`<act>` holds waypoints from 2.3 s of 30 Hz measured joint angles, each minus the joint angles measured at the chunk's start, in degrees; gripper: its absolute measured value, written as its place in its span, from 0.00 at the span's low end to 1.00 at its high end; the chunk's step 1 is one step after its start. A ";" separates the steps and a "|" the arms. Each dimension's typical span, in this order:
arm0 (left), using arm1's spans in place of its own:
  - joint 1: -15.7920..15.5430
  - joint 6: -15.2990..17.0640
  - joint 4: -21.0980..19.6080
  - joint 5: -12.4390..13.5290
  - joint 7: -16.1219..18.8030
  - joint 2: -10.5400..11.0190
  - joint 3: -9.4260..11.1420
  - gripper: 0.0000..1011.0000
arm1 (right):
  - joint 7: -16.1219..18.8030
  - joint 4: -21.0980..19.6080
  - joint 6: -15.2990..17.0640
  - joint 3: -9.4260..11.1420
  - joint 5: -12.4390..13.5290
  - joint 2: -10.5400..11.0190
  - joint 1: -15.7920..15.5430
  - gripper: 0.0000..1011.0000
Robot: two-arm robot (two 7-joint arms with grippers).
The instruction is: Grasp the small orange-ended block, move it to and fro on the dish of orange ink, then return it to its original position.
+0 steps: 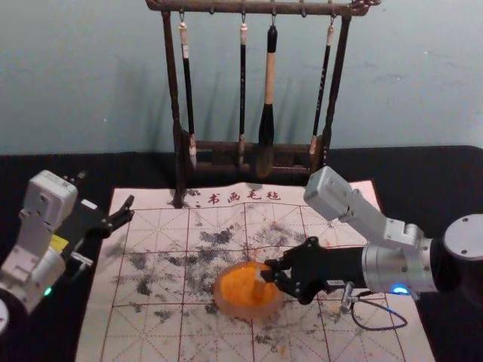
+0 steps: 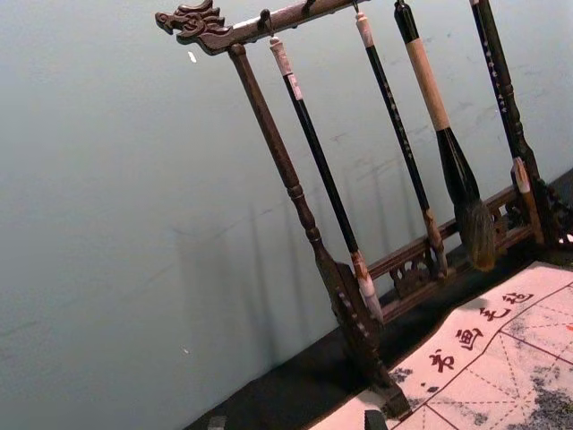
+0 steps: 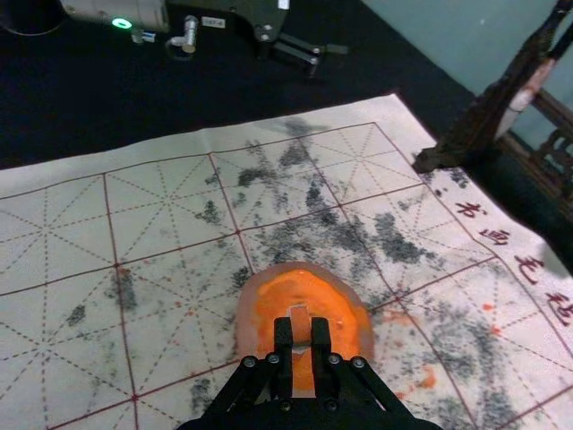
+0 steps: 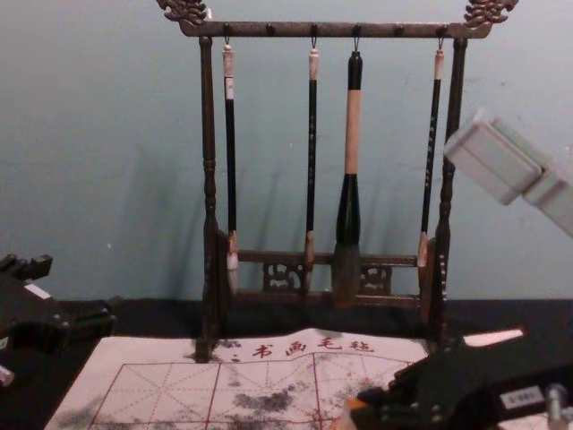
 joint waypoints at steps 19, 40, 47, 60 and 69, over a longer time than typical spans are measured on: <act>0.00 0.00 0.00 0.00 0.00 0.00 0.00 0.99 | 0.38 3.45 -0.49 -1.27 -0.74 -2.45 2.10 0.10; 0.00 0.00 0.00 0.00 0.00 0.00 0.00 0.99 | -0.62 3.42 0.02 0.12 -1.09 -1.83 1.60 0.10; 0.00 0.00 0.00 0.00 0.00 0.00 0.00 0.99 | -0.63 1.56 0.17 0.58 -0.35 -1.06 0.48 0.10; 0.00 0.00 0.00 0.00 0.00 0.00 0.00 0.99 | -0.93 0.67 -0.05 0.75 -0.05 -0.90 0.23 0.10; 0.00 0.00 0.00 0.00 0.00 0.00 0.00 0.99 | -1.90 -1.65 -0.15 2.55 0.90 0.88 -0.95 0.10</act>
